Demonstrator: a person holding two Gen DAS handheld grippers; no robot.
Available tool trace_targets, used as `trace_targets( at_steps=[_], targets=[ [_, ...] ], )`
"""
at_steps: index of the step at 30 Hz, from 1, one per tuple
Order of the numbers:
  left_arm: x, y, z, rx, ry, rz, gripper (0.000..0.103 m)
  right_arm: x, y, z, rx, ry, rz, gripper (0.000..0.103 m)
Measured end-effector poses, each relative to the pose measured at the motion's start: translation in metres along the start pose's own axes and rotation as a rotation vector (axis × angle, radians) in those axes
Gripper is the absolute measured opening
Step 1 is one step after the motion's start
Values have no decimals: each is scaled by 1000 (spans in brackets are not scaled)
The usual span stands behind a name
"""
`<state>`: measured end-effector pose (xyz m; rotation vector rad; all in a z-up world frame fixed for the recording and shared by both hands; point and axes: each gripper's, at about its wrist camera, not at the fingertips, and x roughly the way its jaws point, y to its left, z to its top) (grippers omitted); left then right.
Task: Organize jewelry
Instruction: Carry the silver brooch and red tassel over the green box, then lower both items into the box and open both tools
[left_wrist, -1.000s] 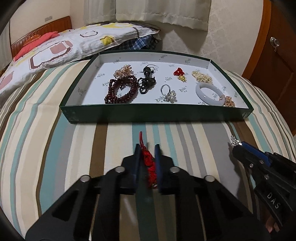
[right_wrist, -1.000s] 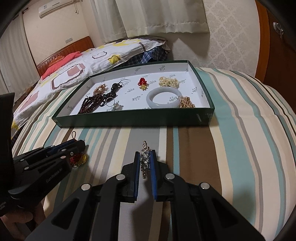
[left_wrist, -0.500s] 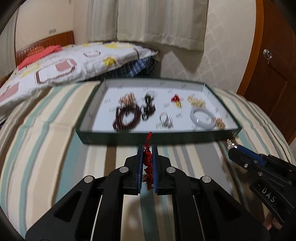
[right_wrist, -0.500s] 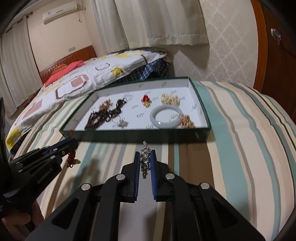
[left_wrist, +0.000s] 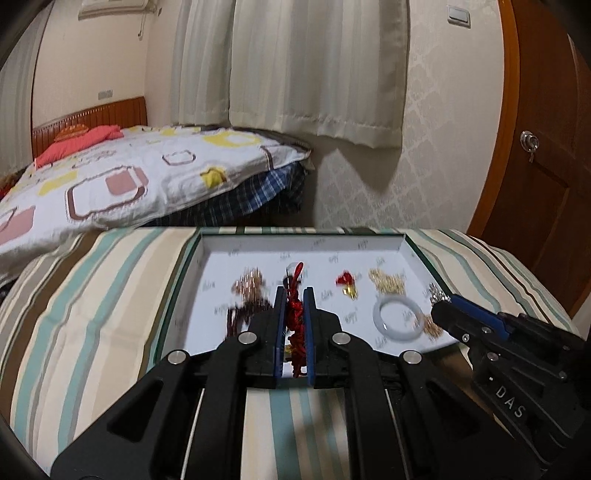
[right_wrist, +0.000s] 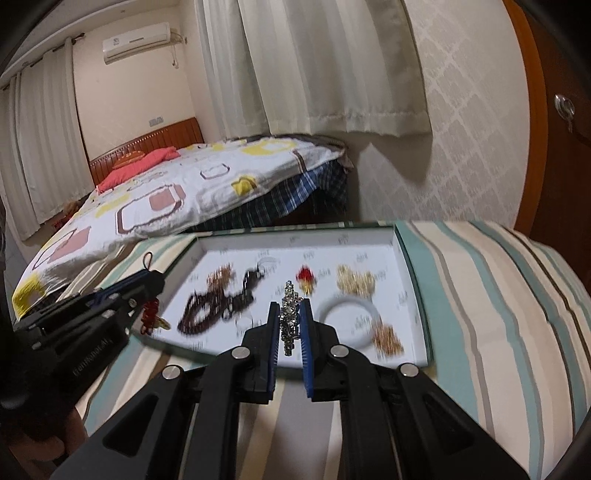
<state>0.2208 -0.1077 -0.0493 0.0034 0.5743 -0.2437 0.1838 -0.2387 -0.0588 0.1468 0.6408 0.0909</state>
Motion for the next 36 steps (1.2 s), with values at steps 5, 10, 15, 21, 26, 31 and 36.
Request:
trace_targets(
  at_steps=[5, 10, 15, 21, 26, 31, 36],
  targets=[
    [23, -1, 6, 12, -7, 17, 9, 19, 2, 11, -8, -26, 9, 11],
    [58, 4, 1, 7, 34, 41, 9, 48, 3, 8, -16, 1, 14, 11],
    [81, 9, -7, 6, 83, 57, 9, 75, 3, 0, -23, 54, 13, 11],
    [97, 16, -10, -19, 147, 57, 9, 93, 2, 1, -25, 113, -5, 11],
    [103, 15, -11, -12, 179, 51, 9, 103, 1, 0, -21, 162, -1, 11],
    [106, 15, -12, -11, 197, 53, 10, 106, 0, -1, -17, 180, -4, 12],
    [108, 14, -12, -11, 204, 57, 13, 105, -2, -2, -8, 180, -5, 13]
  ],
)
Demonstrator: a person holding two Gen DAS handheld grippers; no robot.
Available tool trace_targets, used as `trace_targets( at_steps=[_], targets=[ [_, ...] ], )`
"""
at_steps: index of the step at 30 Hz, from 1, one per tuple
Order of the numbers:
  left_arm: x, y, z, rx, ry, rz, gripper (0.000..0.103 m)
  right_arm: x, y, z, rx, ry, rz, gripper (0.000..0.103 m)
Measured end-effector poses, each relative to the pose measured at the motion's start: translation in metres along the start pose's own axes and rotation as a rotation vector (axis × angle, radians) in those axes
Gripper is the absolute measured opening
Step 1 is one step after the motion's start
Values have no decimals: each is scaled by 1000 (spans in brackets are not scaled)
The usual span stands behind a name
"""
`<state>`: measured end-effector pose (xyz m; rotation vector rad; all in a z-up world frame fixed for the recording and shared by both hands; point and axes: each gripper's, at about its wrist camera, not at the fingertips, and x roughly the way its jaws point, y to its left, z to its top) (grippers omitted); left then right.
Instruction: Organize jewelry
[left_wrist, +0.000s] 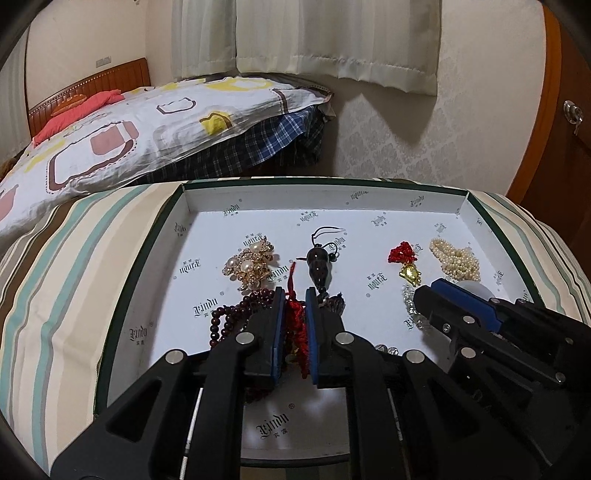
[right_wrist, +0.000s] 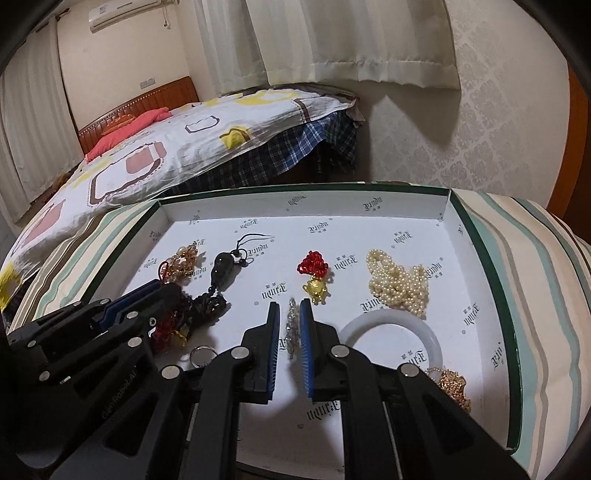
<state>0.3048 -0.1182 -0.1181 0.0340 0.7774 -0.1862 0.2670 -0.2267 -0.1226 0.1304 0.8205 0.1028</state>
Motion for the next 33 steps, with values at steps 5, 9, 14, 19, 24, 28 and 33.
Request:
trace_targets(
  at_steps=[5, 9, 14, 19, 24, 28, 33],
  targets=[
    [-1, 1, 1, -6, -8, 11, 34, 0, 1, 0, -3, -6, -5, 23],
    [-2, 3, 0, -14, -11, 23, 43, -3, -3, -1, 8, -11, -16, 29],
    [-4, 6, 0, -12, -16, 39, 54, -8, -7, -1, 19, -25, -41, 41],
    [-11, 7, -2, -9, -27, 62, 66, -18, -13, -3, 25, -41, -68, 56],
    [-31, 11, -8, -6, -53, 84, 82, -35, -14, -7, 23, -70, -100, 70],
    [-58, 13, -18, 7, -76, 100, 89, -53, -11, -16, 11, -76, -118, 72],
    [-93, 17, -33, 3, -76, 102, 90, -79, -4, -28, 14, -84, -113, 73]
  ],
)
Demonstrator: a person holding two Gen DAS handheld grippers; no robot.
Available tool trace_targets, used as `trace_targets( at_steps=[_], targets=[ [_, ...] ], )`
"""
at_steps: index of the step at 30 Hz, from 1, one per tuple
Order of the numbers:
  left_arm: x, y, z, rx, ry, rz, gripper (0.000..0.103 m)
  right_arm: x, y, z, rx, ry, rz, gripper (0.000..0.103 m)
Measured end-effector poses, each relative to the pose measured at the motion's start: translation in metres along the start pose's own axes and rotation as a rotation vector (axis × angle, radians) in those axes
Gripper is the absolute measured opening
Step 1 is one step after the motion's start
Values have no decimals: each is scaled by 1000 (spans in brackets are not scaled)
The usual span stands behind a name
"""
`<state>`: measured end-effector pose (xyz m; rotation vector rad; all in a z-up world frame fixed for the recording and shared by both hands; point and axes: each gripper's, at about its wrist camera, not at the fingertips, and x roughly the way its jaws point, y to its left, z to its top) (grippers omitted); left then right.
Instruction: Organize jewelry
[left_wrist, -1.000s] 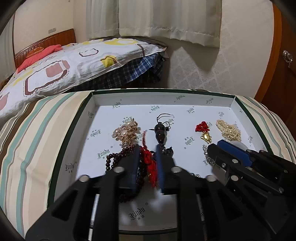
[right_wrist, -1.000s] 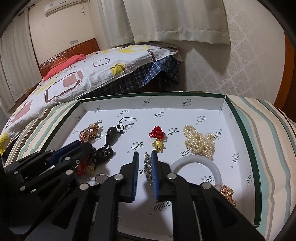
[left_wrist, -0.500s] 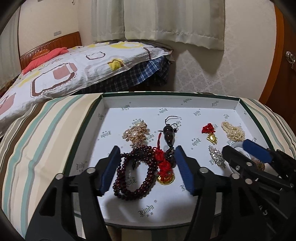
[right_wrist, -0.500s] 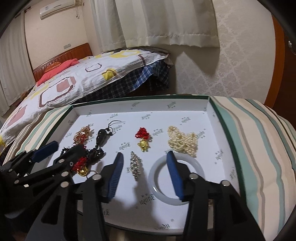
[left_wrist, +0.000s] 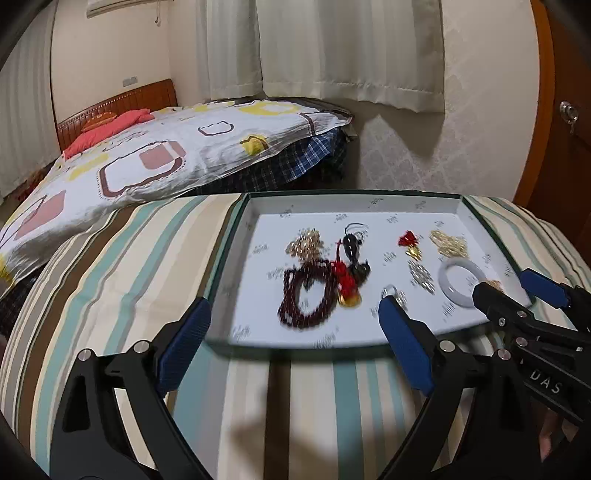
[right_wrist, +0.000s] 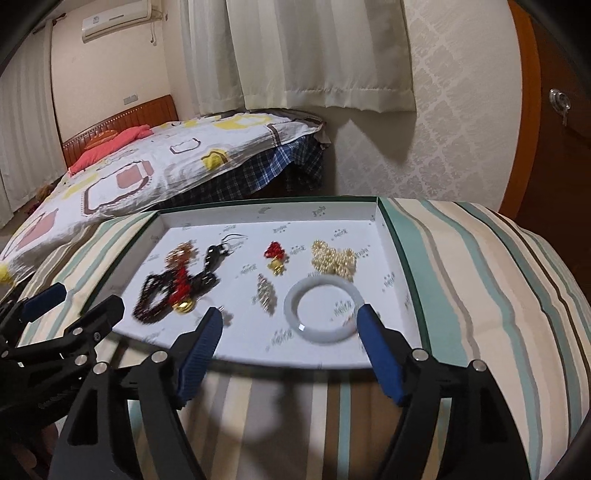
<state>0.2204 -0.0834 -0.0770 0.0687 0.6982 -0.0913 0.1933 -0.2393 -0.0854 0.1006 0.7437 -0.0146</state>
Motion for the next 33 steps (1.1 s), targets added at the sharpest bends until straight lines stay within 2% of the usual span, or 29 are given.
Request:
trace_targets(
  at_steps=[2, 8, 14, 17, 25, 33],
  targets=[
    [-17, 5, -3, -7, -1, -13, 90, -18, 6, -4, -14, -11, 2, 73],
    [-74, 21, -7, -30, -47, 11, 94, -66, 18, -9, -29, -60, 10, 75],
    [-123, 37, -9, -62, -89, 70, 99, -115, 27, -7, -50, -121, 20, 77],
    [-146, 43, -13, -74, -115, 70, 99, -132, 28, -8, -48, -142, 26, 77],
    [-186, 50, -22, -75, -149, 85, 99, -168, 32, -11, -63, -185, 26, 79],
    [-200, 51, -27, -79, -165, 79, 99, -185, 35, -13, -76, -216, 20, 79]
  ],
)
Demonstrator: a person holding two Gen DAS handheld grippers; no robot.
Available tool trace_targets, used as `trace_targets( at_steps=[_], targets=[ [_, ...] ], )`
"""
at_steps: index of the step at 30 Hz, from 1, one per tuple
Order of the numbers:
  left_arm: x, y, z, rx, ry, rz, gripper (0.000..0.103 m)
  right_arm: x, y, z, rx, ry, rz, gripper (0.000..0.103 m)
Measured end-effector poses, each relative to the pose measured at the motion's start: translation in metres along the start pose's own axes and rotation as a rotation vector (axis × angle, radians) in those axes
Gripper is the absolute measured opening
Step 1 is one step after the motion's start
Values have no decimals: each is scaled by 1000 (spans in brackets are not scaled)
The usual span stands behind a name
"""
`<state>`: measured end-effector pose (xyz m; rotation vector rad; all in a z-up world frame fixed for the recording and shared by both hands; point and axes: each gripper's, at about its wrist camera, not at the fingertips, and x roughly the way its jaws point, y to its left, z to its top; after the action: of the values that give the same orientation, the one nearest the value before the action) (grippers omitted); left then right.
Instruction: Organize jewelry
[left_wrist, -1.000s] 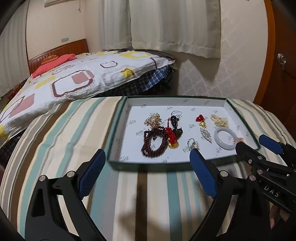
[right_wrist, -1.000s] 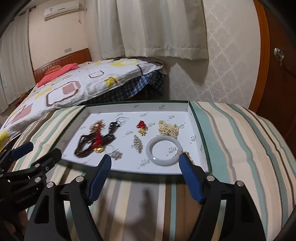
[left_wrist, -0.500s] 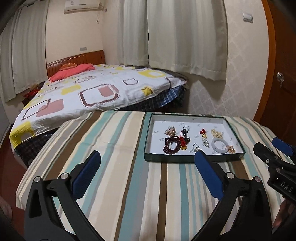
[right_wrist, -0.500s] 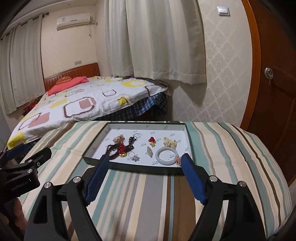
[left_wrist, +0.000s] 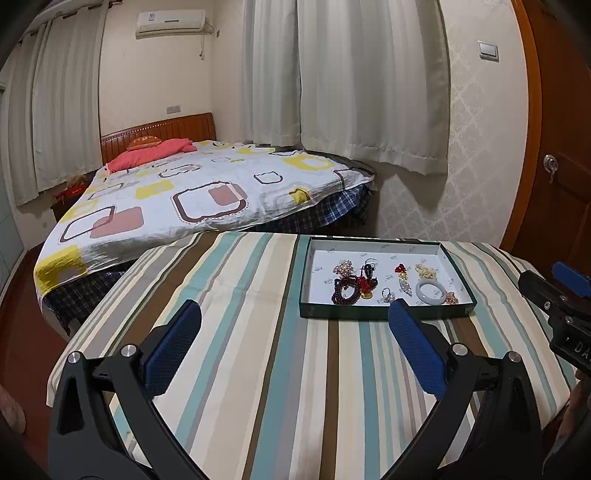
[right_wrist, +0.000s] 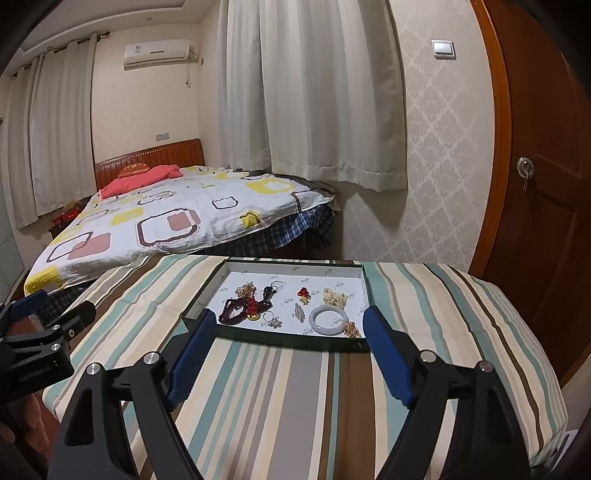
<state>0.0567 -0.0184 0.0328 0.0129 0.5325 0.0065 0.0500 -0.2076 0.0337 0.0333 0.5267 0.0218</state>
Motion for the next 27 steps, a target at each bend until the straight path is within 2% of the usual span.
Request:
trace_targets(
  at_steps=[27],
  targets=[
    [-8, 2, -1, -13, -10, -17, 99, -8, 1, 0, -5, -19, -2, 79]
  ],
)
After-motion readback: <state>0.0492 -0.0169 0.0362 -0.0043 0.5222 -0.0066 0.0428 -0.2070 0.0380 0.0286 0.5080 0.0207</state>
